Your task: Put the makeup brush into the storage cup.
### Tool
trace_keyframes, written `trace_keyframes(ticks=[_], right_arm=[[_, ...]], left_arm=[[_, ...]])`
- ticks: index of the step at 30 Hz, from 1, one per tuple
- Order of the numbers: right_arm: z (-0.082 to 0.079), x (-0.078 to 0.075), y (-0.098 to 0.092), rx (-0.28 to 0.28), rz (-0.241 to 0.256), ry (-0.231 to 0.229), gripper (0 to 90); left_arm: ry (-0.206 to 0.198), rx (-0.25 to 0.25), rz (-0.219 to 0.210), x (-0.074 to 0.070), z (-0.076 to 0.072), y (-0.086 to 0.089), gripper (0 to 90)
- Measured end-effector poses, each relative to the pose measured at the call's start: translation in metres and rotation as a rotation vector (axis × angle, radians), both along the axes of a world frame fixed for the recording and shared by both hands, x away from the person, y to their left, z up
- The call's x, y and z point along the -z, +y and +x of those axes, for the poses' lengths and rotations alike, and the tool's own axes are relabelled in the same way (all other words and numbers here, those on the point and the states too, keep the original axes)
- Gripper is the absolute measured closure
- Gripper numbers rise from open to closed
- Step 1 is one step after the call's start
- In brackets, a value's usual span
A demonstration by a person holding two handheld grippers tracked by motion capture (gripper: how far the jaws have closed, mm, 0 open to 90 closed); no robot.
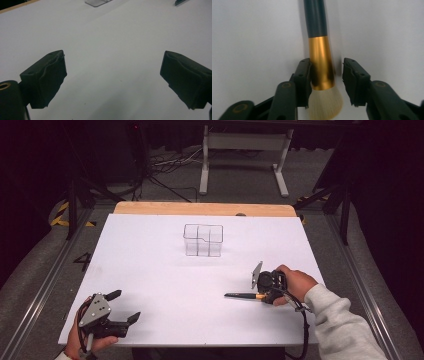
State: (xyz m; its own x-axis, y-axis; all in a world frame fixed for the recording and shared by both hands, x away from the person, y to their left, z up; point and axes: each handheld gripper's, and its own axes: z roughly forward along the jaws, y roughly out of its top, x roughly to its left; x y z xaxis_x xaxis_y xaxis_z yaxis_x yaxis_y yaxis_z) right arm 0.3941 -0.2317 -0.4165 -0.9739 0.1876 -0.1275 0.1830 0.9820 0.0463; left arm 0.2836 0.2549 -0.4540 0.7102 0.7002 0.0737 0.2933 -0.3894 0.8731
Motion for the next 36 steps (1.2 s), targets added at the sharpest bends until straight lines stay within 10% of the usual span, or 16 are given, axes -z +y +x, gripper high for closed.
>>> trace_keyframes(ticks=[13,19,28,36], right_arm=[[-0.004,0.000,-0.004,0.008,0.030,0.008,70.3],[-0.005,-0.002,-0.013,0.046,0.131,-0.025,70.5],[-0.006,-0.018,-0.022,0.157,0.391,-0.147,70.6],[-0.007,-0.034,-0.014,0.230,0.635,-0.131,70.5]], left_arm=[[0.011,0.003,0.013,0.002,0.001,-0.002,7.5],[0.007,-0.003,0.014,0.001,0.001,-0.002,7.5],[-0.042,-0.012,0.043,-0.005,0.002,-0.006,8.0],[-0.180,0.017,0.159,-0.017,0.010,-0.035,9.1]])
